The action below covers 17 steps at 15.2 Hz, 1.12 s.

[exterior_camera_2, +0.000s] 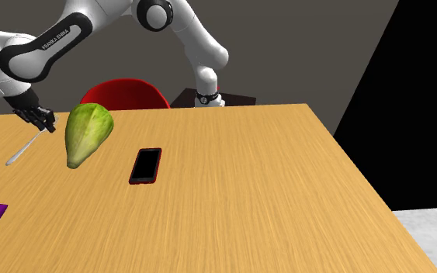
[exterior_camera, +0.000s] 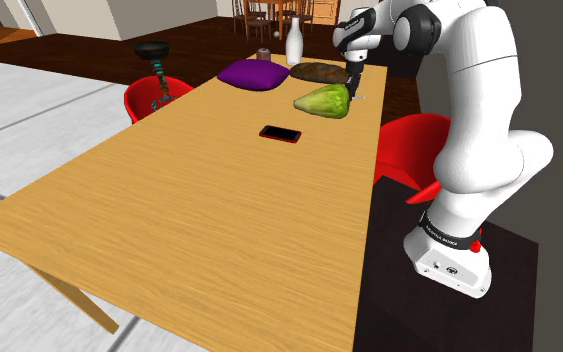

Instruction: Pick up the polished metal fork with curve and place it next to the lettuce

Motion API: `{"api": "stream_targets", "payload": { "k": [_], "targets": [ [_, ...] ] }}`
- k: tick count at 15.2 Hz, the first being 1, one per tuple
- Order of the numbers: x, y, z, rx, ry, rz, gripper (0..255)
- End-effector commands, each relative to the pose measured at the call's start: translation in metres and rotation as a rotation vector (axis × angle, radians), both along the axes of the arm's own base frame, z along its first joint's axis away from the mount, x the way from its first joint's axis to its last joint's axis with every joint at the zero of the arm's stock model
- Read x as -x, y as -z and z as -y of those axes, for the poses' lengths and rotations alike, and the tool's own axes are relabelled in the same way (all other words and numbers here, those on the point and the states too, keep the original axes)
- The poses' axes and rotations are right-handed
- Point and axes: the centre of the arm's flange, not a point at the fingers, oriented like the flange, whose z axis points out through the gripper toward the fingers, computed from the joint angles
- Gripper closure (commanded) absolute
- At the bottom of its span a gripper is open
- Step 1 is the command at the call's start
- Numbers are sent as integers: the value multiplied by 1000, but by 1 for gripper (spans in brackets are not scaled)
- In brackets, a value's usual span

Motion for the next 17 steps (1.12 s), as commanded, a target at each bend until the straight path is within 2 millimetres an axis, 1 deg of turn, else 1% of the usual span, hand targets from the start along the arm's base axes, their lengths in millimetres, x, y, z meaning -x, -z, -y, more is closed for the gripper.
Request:
{"api": "stream_targets", "payload": {
  "k": [1,2,7,10,11,17],
  "targets": [
    [0,0,0,0,0,0,255],
    [0,0,0,0,0,0,0],
    [0,0,0,0,0,0,0],
    [-3,-39,-1,0,0,0,0],
    [-4,-50,-1,0,0,0,0],
    [-4,-50,-1,0,0,0,0]
  ]
}}
